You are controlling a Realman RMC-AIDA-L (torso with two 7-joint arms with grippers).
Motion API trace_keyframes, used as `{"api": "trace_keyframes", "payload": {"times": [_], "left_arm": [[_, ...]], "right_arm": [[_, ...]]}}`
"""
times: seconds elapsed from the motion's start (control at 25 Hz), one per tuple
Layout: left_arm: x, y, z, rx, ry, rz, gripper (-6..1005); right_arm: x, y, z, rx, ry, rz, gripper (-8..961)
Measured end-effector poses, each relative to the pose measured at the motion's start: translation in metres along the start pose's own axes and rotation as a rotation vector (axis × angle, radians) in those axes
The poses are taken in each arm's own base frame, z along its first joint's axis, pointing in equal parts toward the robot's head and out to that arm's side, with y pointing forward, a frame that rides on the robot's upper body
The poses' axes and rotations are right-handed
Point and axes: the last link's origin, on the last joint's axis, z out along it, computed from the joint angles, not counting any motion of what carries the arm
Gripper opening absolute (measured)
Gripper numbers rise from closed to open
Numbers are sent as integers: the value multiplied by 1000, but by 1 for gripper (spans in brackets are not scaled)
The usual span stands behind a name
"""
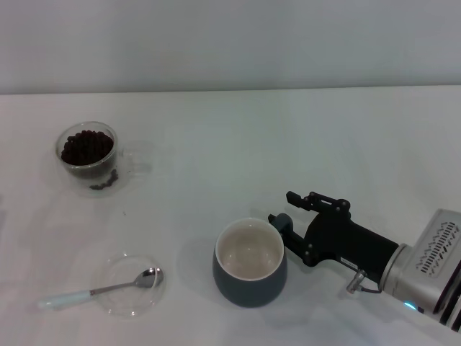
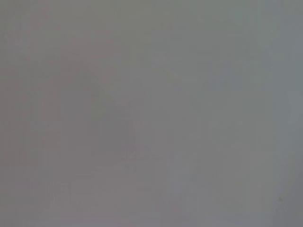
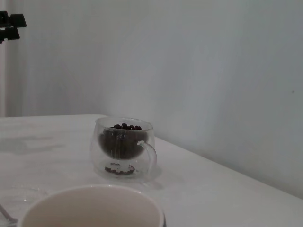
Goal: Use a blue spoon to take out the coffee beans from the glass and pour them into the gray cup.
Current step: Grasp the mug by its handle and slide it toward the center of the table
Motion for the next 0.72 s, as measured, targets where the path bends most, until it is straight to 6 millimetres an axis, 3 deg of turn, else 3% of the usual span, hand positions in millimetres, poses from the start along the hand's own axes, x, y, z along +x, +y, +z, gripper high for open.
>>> {"api": "trace_keyframes", "payload": {"times": [0.04, 0.72], "left_arm": [[0, 0, 0, 0, 0, 0, 638], [3, -2, 4, 11, 15, 26, 638]], "right_arm": [[0, -1, 0, 0, 2, -1, 463], [12, -9, -10, 29, 50, -4, 499]]}}
